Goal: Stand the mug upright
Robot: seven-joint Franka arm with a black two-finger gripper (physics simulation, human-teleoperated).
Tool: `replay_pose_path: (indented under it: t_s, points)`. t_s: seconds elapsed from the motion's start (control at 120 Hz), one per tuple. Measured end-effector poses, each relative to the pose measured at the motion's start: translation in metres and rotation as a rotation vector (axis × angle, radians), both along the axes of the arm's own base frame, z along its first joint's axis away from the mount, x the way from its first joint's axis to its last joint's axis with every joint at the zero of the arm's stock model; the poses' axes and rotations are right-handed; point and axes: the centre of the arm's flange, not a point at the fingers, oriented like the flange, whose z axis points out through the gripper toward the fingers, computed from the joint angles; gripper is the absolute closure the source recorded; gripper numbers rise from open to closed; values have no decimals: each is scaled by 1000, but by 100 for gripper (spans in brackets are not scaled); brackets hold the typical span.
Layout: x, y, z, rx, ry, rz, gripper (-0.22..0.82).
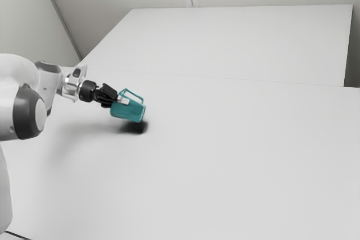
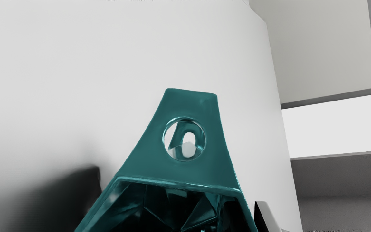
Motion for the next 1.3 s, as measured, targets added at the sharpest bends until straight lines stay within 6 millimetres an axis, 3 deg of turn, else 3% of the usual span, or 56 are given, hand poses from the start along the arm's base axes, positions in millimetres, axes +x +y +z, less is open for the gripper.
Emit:
replay_pose_path:
  t_s: [0.233, 0.4, 0.533, 0.892, 1.3]
  points:
    - [9, -48, 62, 54, -56, -90, 77]
    - [6, -69, 97, 219, -25, -162, 78]
    - [4, -100, 120, 386, 1, -241, 78]
    - [-9, -149, 112, 721, 79, -308, 78]
    - [-12, -187, 88, 832, 89, -260, 77]
